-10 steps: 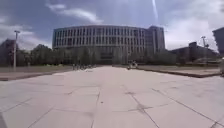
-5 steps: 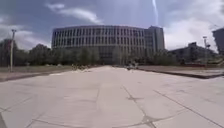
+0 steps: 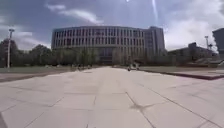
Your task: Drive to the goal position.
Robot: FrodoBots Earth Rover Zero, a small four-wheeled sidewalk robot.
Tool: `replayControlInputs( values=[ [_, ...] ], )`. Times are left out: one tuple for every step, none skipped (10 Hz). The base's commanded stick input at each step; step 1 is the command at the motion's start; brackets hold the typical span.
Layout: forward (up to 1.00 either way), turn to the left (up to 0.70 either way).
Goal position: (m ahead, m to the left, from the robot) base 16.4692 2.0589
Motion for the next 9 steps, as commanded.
replayControlInputs(
  values=[
    [0.7, 0.0],
    [0.7, 0.0],
    [0.7, 0.0],
    [0.7, 0.0],
    [0.7, 0.0],
    [0.7, 0.0],
    [0.7, 0.0],
    [0.7, 0.0],
    [0.7, 0.0]
  ],
)
